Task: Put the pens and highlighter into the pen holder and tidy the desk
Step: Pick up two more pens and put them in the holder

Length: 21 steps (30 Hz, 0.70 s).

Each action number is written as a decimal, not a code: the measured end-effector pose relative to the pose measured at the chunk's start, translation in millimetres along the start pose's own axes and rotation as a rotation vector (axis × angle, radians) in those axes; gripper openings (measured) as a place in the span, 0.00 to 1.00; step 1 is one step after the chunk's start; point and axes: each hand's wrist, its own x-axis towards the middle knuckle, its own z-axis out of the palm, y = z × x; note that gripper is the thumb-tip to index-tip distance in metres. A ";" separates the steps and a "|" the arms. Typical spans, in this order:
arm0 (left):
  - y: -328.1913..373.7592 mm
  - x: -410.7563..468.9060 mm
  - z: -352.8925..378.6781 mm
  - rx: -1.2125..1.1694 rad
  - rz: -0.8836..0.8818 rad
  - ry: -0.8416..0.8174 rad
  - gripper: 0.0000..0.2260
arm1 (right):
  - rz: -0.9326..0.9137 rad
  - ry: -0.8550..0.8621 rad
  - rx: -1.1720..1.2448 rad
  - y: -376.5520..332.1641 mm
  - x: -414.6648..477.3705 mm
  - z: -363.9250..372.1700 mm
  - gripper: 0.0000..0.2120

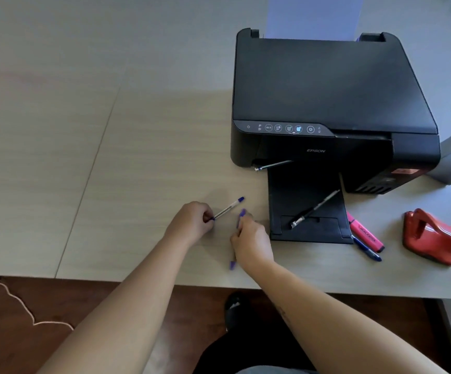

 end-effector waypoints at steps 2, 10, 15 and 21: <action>-3.4 -2.3 -2.3 0.030 -0.004 -0.006 0.06 | 0.048 -0.004 0.033 -2.2 -0.7 -0.4 0.05; 4.1 -13.1 -27.6 -0.345 -0.115 0.026 0.03 | 0.045 -0.051 0.329 -16.2 -7.3 -36.3 0.04; 43.3 -11.2 -56.0 -0.454 -0.023 0.066 0.03 | -0.083 0.040 0.470 -39.1 1.1 -91.3 0.05; 115.7 -2.6 -71.3 -0.692 0.131 -0.058 0.07 | -0.190 0.098 0.584 -40.5 6.0 -174.9 0.04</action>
